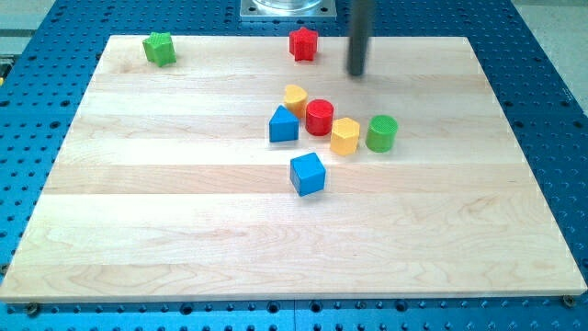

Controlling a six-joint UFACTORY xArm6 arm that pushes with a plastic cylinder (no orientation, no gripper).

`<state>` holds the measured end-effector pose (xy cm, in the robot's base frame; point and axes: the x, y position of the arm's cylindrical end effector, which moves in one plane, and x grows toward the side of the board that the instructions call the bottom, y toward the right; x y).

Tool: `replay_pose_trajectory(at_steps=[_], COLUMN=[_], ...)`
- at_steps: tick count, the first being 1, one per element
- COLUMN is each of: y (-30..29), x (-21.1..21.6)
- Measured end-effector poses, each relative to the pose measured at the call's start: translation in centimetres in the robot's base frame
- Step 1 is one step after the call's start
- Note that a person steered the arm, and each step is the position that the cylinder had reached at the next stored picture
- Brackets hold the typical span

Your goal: Place the red star at the top center of the board

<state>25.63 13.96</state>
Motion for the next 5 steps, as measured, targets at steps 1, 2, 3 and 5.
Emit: replay_pose_trajectory(at_steps=[1,2,3,5], y=[-1.4,-5.0,-7.3,-11.7], x=[-5.4,-6.1,-5.5,-2.5])
